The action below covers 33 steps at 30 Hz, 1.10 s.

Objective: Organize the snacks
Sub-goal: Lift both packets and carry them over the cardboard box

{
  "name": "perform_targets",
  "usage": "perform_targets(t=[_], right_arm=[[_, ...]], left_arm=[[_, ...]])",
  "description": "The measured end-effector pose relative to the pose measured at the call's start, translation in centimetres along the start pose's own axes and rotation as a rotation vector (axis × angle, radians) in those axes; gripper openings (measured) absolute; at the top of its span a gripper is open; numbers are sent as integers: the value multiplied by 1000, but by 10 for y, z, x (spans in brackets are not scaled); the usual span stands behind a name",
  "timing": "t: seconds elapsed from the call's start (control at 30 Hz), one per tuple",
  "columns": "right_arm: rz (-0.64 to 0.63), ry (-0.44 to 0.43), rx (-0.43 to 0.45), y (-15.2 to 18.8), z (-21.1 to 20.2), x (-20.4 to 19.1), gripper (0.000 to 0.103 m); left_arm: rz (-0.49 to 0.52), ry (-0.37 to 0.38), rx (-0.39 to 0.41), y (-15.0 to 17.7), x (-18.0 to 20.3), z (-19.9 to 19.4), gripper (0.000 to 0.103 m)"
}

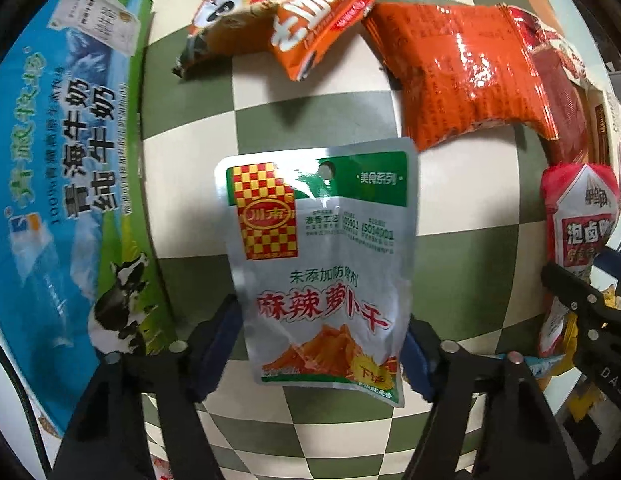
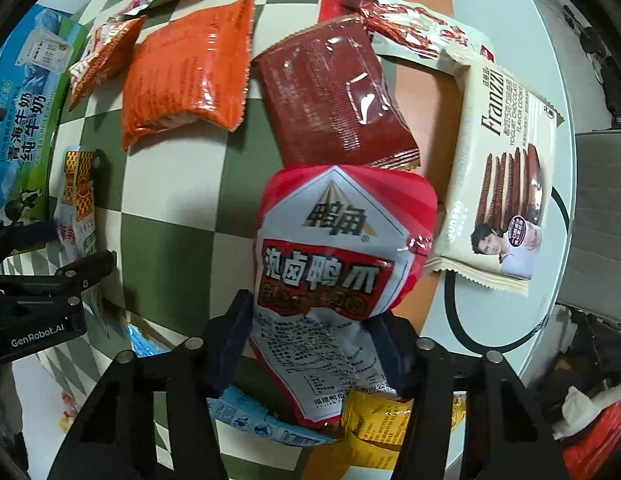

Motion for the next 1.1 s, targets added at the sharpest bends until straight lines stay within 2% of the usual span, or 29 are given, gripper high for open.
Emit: perform_targets(t=[0.1,0.17,0.23,0.27,0.43,0.67,0.9,0.97,1.03,1.1], right_arm=[[9,-21,8,5,-1,-11,57],[19,-42,11,9,-3,-20,57],[30,-68,18,10,-8,-26,57],[35,-81,22,12,-10,-30,57],[48,-101,34,19,-16,-48,57],[84,-142,38,26,-17,-59,57],[114,-211,63,26,-50,-61,57],[118,-234,71,27,-65,-67,57],[116,-254,80,19,-84,-49,57],[115,-275,95,20,-103,-54,57]], left_arm=[[-12,6,8,4,-9,-12,61],[-23,12,15,20,-19,-14,55],[-31,30,12,26,-22,-21,53],[-38,39,11,38,-26,-22,52],[-75,120,16,52,-38,-33,52],[-88,147,42,69,-47,-59,52],[-67,158,142,75,-53,-136,52],[-56,145,184,79,-62,-163,52],[-55,138,214,80,-70,-186,52],[-57,134,245,84,-81,-210,52]])
Point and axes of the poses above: each gripper's, at about its wrist camera, not at the fingertips, and z roughly the way its jaws point, x to its right, y to its underside, the point moved 9 cm from there along z, roughly the way its jaws point, and after that the axes turned 8 degrees about z, right-handed, at the moved point
